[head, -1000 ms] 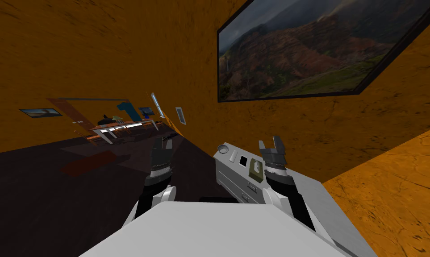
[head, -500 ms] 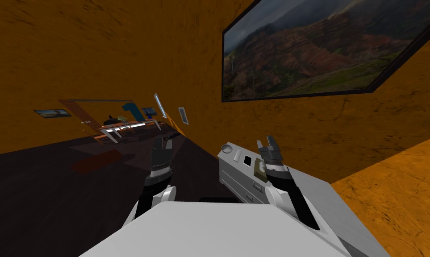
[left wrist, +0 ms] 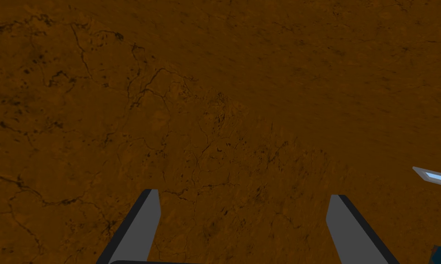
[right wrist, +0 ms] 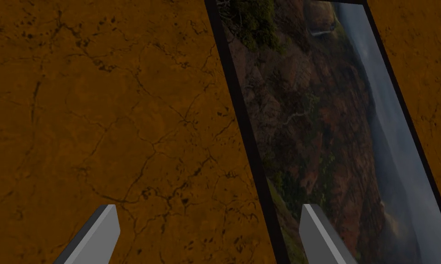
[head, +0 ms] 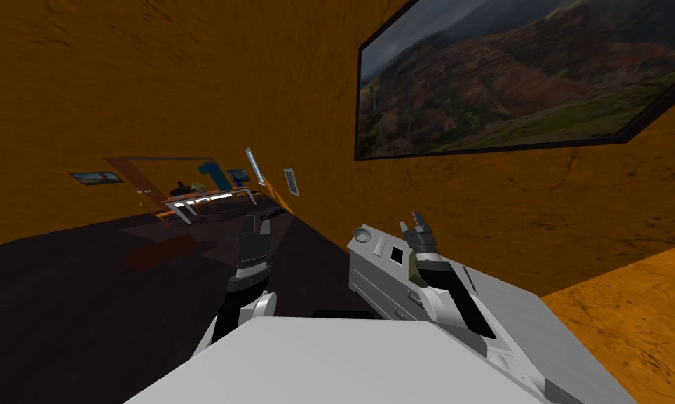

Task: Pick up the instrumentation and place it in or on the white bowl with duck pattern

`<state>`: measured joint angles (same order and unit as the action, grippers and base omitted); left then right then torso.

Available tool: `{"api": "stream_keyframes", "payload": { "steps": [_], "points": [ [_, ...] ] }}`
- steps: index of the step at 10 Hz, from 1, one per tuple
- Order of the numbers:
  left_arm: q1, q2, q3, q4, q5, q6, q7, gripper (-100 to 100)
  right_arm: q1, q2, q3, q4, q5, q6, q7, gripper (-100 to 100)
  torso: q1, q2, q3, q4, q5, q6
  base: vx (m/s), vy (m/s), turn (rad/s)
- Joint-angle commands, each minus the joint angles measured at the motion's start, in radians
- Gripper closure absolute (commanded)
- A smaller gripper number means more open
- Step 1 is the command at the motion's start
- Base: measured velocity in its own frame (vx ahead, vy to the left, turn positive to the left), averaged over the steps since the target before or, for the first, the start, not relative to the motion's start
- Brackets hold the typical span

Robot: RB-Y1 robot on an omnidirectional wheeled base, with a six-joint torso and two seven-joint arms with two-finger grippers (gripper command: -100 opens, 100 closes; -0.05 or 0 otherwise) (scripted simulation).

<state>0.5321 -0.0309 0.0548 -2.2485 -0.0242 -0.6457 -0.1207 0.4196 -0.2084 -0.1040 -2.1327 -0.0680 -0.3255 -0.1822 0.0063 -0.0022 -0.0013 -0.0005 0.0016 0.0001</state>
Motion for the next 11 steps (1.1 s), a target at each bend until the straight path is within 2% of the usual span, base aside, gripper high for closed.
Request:
{"api": "stream_keyframes", "payload": {
  "steps": [1,2,3,4,5,6,8,9,10,11],
  "points": [
    [0.000,0.000,0.000,0.000,0.000,0.000,0.000,0,-0.003,-0.003,0.001,-0.004,0.001,0.029,-0.006,-100,0.000,0.000,0.000,0.000,0.000,0.000,0.017,0.033,-0.008],
    [0.000,0.000,0.000,0.000,0.000,0.000,0.000,0,-0.026,-0.034,-0.010,0.015,-0.005,0.068,-0.043,-100,-0.003,0.001,0.000,0.000,-0.001,0.000,0.019,0.051,0.042],
    [0.000,0.000,0.000,0.000,0.000,0.000,0.000,0,-0.026,-0.034,-0.010,0.015,-0.005,0.087,-0.043,-100,-0.003,0.001,0.000,0.000,-0.001,0.000,0.032,0.060,0.023],
    [0.000,0.000,0.000,0.000,0.000,0.000,0.000,0,-0.050,-0.066,-0.021,0.037,-0.012,0.121,-0.083,-100,-0.003,0.000,0.000,0.000,-0.001,0.000,0.055,0.097,0.036],
    [0.000,0.000,0.000,0.000,0.000,0.000,0.000,0,-0.050,-0.066,-0.021,0.037,-0.012,0.146,-0.083,-100,-0.001,-0.001,-0.001,0.000,0.000,0.000,0.045,0.084,0.012],
    [0.000,0.000,0.000,0.000,0.000,0.000,0.000,0,-0.075,-0.099,-0.033,0.061,-0.019,0.171,-0.125,-100,-0.001,-0.001,-0.001,0.000,0.000,0.000,0.058,0.089,0.033],
    [0.000,0.000,0.000,0.000,0.000,0.000,0.000,0,-0.075,-0.099,-0.033,0.061,-0.019,0.212,-0.125,-100,-0.002,-0.001,-0.001,0.000,0.000,0.000,0.030,0.055,0.006],
    [0.000,0.000,0.000,0.000,0.000,0.000,0.000,0,-0.100,-0.132,-0.046,0.089,-0.027,0.249,-0.169,-100,-0.004,0.001,0.000,0.000,-0.001,0.000,0.033,0.056,0.029],
    [0.000,0.000,0.000,0.000,0.000,0.000,0.000,0,-0.100,-0.132,-0.046,0.089,-0.027,0.278,-0.169,-100,-0.003,0.000,0.000,0.000,-0.001,0.000,0.043,0.072,0.017],
    [0.000,0.000,0.000,0.000,0.000,0.000,0.000,0,-0.127,-0.165,-0.059,0.118,-0.036,0.305,-0.214,-100,-0.002,0.000,0.000,0.000,-0.001,0.000,0.071,0.095,0.021]
  ]
}}
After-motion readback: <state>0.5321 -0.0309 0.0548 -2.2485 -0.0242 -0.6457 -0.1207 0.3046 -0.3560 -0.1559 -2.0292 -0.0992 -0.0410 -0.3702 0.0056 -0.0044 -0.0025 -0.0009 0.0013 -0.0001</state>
